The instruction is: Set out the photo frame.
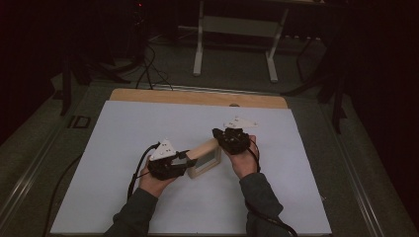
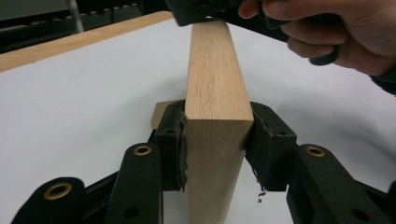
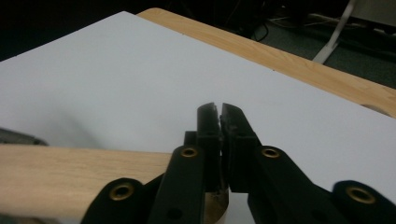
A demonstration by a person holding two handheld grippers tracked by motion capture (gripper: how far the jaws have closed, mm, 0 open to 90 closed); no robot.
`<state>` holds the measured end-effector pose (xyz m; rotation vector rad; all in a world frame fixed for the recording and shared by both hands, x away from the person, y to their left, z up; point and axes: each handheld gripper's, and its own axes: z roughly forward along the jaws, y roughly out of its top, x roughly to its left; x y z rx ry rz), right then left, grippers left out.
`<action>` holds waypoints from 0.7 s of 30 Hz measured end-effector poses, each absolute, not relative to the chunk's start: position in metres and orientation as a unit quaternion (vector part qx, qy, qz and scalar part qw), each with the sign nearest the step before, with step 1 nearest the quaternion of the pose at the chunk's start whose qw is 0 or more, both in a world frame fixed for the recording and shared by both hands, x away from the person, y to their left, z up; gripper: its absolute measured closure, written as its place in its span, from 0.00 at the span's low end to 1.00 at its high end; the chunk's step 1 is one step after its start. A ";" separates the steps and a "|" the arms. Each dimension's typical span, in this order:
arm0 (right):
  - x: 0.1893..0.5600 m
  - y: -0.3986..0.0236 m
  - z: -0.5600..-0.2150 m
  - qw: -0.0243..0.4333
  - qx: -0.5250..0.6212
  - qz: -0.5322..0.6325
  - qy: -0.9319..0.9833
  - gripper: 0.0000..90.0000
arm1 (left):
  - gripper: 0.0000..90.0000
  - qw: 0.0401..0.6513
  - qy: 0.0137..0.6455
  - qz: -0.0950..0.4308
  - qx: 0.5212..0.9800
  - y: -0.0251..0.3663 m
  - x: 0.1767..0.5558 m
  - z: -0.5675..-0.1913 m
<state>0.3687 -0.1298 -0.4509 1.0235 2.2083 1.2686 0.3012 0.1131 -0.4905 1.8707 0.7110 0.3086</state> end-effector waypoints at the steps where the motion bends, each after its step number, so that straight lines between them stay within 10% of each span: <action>1: 0.369 -0.130 -0.451 0.197 0.366 0.452 0.789 0.97 | 0.67 0.529 0.297 0.129 0.784 0.113 0.301 -0.491; 21: 0.367 -0.135 -0.449 0.175 0.384 0.453 0.786 0.99 | 0.59 0.526 0.337 0.150 0.766 0.124 0.310 -0.493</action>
